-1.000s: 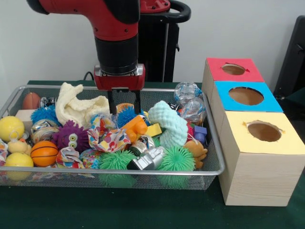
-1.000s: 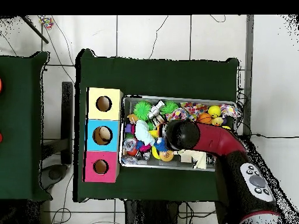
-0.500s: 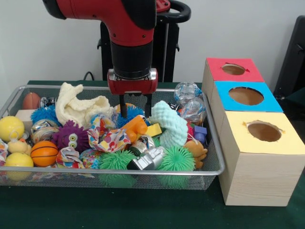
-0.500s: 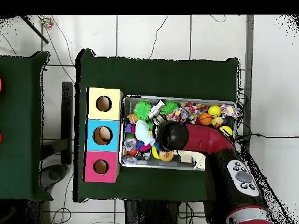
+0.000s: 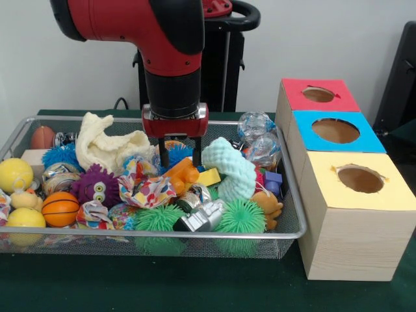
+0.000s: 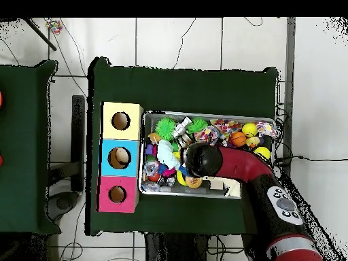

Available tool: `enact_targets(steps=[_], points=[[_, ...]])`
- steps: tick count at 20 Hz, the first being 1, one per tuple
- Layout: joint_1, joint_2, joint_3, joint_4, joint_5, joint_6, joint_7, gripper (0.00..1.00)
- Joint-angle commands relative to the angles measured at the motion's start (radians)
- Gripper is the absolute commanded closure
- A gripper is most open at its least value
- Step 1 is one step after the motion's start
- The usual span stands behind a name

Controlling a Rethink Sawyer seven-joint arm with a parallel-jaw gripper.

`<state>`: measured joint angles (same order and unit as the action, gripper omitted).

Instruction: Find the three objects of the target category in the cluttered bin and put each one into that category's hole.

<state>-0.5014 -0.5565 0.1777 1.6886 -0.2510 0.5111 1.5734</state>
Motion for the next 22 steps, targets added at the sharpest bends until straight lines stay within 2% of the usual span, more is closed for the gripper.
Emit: enact_targets(steps=[1,6,13,18,22], points=[[-0.047,0.033,0.032,0.006,-0.010,-0.030,0.063,0.00],[-0.068,0.042,0.039,0.009,-0.021,-0.040,0.050,0.00],[-0.067,0.008,0.024,0.047,-0.022,-0.047,0.074,0.00],[-0.018,-0.089,-0.009,0.082,0.002,0.015,0.117,0.00],[0.030,-0.114,-0.045,0.064,0.012,0.043,0.154,0.00]])
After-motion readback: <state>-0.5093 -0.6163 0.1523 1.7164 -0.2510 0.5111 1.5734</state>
